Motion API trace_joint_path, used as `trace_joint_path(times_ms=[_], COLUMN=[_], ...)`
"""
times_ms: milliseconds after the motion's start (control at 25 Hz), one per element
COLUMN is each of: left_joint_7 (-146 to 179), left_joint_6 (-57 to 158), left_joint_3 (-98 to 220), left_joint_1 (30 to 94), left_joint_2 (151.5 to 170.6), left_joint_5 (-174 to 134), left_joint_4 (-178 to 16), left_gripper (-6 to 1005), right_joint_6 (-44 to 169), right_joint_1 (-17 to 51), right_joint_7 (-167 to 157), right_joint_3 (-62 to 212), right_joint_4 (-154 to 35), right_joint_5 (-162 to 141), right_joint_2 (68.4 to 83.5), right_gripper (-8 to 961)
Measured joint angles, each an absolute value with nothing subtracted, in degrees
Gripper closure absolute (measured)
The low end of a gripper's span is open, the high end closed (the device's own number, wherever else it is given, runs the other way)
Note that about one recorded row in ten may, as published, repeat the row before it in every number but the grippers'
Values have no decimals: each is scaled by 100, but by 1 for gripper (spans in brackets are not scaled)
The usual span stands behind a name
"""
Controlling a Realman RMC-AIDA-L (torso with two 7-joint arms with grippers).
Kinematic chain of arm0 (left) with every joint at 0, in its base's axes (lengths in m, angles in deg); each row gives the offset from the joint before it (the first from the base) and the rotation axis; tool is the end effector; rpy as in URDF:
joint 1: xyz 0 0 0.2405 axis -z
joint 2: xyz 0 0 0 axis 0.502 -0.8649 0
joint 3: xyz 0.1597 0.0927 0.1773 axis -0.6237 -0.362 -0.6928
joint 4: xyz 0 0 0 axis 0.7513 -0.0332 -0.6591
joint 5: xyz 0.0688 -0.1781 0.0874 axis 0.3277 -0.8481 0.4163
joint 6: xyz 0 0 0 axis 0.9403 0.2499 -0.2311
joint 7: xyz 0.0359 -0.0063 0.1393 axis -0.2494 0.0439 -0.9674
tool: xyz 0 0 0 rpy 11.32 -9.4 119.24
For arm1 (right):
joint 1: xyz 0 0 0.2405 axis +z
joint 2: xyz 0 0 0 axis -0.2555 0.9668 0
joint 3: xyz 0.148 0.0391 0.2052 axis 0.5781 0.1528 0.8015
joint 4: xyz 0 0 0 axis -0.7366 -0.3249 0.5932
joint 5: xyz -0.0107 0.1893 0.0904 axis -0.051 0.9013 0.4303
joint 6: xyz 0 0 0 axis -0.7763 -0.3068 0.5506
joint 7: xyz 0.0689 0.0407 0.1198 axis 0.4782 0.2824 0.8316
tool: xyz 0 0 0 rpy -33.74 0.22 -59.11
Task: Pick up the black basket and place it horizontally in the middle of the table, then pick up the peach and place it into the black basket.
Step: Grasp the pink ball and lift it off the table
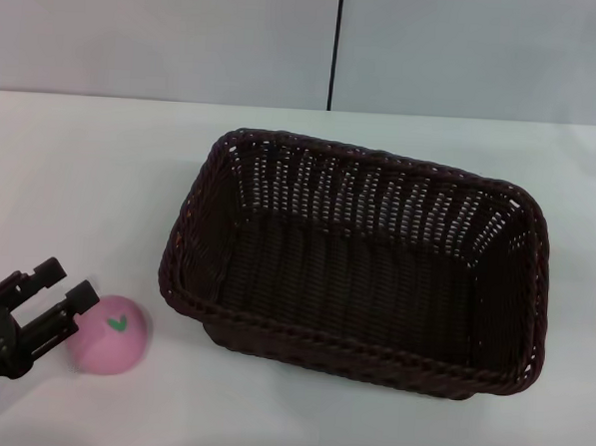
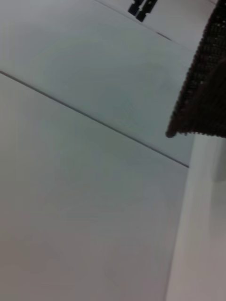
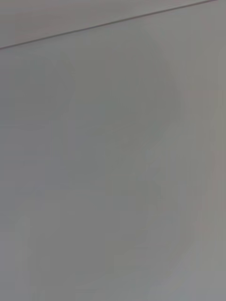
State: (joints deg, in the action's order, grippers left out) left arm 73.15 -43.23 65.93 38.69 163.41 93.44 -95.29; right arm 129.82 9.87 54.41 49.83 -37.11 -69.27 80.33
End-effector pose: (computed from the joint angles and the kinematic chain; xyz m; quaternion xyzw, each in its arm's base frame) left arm -0.3672 0.1717 0.0081 -0.7942 -0.3559 -0.3984 0.2897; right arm 0.3117 0.3528 0.0754 -0.7356 0.2608 0.4383 0.4458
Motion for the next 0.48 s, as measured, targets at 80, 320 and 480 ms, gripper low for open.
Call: trace_joint_path(times_ms=[80, 320, 480], left_joint_7=[7339, 7348, 7348], left_joint_6=[-4259, -4042, -3921], left_joint_3=[6550, 6410, 6243], left_joint_1=[3865, 3830, 3817], left_joint_2=[16345, 16348, 16344], left_joint_5=[9344, 9342, 9341], left_joint_4=[-9545, -9553, -9560], left_gripper=[444, 449, 453], right_joint_6=[12985, 12988, 12991], right_joint_1=[970, 960, 952], right_joint_7=[5440, 5438, 5437], right_joint_3=[4964, 4965, 4991], right_joint_4=[-3750, -3886, -3923], right_joint_5=[-6912, -6898, -6912], right_joint_2=[8037, 8045, 8047], right_gripper=[200, 200, 200])
